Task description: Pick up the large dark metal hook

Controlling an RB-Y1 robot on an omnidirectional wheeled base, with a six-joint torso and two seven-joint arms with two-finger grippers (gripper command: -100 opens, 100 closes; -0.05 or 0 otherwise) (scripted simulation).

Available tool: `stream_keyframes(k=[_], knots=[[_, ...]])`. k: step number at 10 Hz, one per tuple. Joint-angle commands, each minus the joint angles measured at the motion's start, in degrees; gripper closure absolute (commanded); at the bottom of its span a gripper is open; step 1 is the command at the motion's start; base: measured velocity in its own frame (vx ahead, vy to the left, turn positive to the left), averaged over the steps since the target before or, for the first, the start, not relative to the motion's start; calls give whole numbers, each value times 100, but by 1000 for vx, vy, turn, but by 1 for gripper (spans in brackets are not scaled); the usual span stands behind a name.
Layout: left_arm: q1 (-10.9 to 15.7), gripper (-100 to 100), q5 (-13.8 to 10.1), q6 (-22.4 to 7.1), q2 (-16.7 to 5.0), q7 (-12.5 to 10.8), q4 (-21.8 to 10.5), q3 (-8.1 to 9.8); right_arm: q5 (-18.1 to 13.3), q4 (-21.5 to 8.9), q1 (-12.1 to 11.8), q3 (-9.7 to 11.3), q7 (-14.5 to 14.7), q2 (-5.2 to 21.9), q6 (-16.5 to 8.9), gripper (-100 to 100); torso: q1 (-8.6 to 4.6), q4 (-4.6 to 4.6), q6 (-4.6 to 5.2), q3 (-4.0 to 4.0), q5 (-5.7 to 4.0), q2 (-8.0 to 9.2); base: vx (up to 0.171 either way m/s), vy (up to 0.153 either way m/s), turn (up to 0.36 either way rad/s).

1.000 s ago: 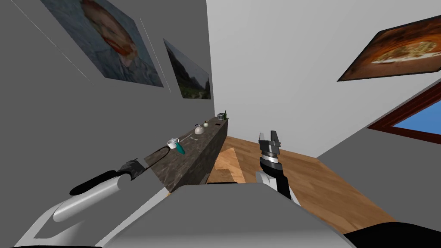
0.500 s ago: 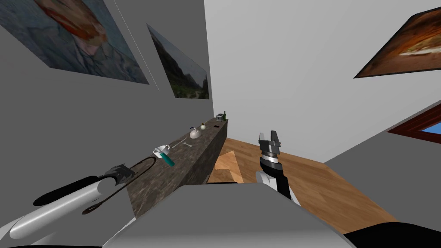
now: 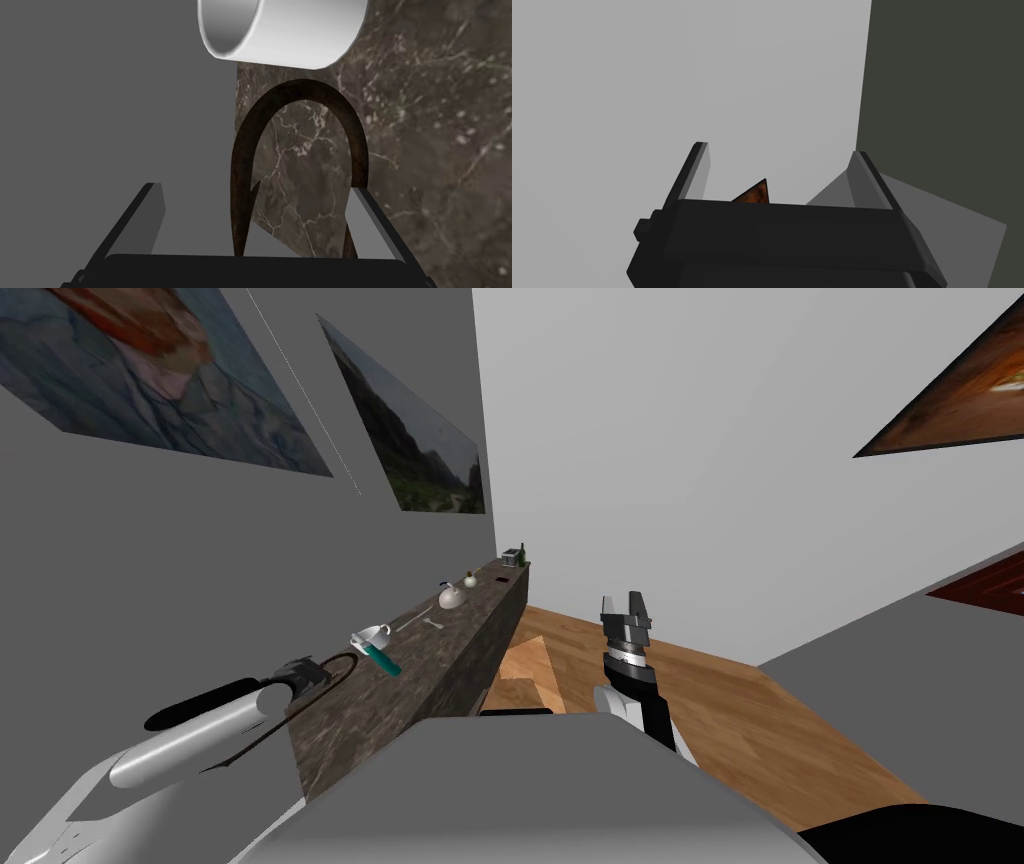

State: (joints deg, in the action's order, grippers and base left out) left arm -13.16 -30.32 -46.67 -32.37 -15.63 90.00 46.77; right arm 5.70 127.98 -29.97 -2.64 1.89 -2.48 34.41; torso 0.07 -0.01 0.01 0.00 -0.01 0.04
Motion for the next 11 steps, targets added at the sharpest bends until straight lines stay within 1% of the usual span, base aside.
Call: stream_keyframes(k=[1,2,3,4,5,6,7,8,9,10,11], knots=[[286,-100,-55,222,-201,-54,-286,-286,0,0,0,0,0,0,0,0,0,0,0,0,0,0,-44,-20,66],[419,-100,-55,222,-201,-54,-427,-426,0,0,0,0,0,0,0,0,-2,1,1,1,-2,3,-54,-23,34],[419,-100,-55,222,-201,-54,-583,-426,0,0,0,0,0,0,0,0,-3,1,1,4,-2,6,-28,-11,-3],[419,-100,-55,222,-201,-54,-654,-426,0,0,0,0,0,0,0,0,1,1,0,1,-1,2,0,0,0],[716,-100,-152,477,-453,-70,-843,-711,0,0,0,0,0,0,0,0,4,-1,-1,-2,0,-4,-44,-22,57],[841,-100,-152,477,-453,-70,-1039,-827,0,0,0,0,0,0,0,0,-2,1,1,1,-2,2,-52,-27,43],[841,-100,-152,477,-453,-70,-1271,-827,0,0,0,0,0,0,0,0,-4,1,0,3,-1,5,-23,-12,2],[1151,-100,-248,733,-705,-86,-1523,-1113,0,0,0,0,0,0,0,0,1,0,-2,1,-1,1,-50,-23,73],[1262,-100,-248,733,-705,-86,-1836,-1228,0,0,0,0,0,0,0,0,-2,2,-1,3,-3,6,-51,-21,35],[1262,-100,-248,733,-705,-86,-1935,-1228,0,0,0,0,0,0,0,0,-3,1,0,4,-1,6,-22,-7,-13],[1531,-100,-345,989,-957,-101,-2171,-1485,0,0,0,0,0,0,0,0,1,1,-2,1,-1,1,-48,-24,74]])
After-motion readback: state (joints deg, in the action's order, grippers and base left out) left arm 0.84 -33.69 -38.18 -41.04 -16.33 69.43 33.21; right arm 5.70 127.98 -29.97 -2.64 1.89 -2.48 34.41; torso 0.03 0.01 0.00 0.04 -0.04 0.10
